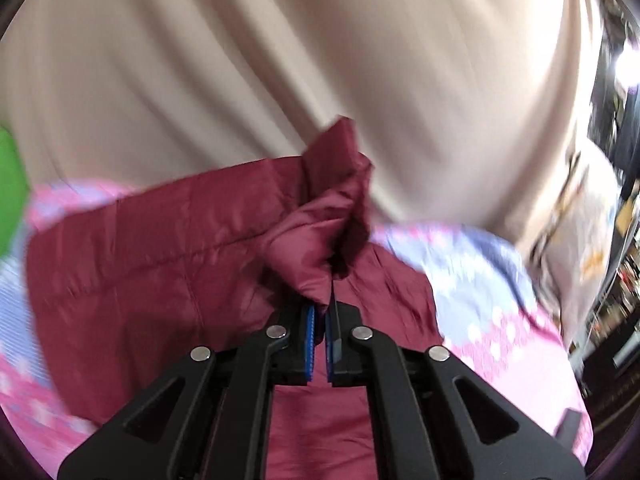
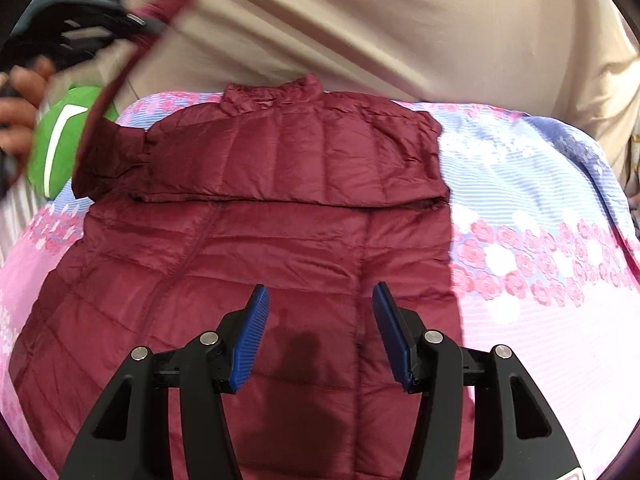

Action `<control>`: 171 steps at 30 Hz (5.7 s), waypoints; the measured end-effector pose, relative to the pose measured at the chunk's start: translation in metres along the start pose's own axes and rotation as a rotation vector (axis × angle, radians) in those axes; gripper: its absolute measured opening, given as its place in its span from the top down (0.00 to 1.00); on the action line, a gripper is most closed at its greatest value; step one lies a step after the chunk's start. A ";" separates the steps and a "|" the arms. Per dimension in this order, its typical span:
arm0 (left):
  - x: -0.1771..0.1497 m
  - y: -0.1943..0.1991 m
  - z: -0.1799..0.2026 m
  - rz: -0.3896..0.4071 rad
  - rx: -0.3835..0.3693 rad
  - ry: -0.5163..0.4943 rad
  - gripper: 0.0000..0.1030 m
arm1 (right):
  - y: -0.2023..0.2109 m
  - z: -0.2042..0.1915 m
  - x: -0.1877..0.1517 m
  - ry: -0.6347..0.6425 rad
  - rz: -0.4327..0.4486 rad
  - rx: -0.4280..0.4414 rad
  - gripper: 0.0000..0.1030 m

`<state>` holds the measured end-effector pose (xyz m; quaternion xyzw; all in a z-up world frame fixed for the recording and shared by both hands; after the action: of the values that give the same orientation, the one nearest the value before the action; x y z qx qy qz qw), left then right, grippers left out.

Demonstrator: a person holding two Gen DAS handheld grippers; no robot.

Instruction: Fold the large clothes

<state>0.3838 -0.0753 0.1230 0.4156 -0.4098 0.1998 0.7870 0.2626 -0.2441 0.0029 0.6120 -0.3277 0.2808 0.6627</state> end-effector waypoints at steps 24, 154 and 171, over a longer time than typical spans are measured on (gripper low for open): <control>-0.128 0.056 -0.205 0.008 0.188 0.507 0.13 | -0.102 -0.032 0.075 -0.164 -0.203 0.259 0.31; -0.264 0.215 -0.189 -0.085 0.243 0.379 0.12 | 0.140 0.114 -0.146 -0.308 -0.089 0.003 0.31; -0.345 0.254 -0.148 -0.058 0.096 0.526 0.23 | 0.110 0.078 -0.180 -0.563 -0.106 0.274 0.28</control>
<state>0.0870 0.2007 -0.0790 0.3978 -0.1692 0.2976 0.8512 0.0572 -0.3061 -0.0653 0.7655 -0.4251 0.1066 0.4711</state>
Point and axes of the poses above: each gripper's, at about its wrist camera, not at the fingertips, and y roughly against the way its jaws point, z to its right, x to its top, the point moved 5 cm from there along -y, roughly the way its jaws point, and after that the axes turned 7 degrees about -x, right-handed, at the moved point
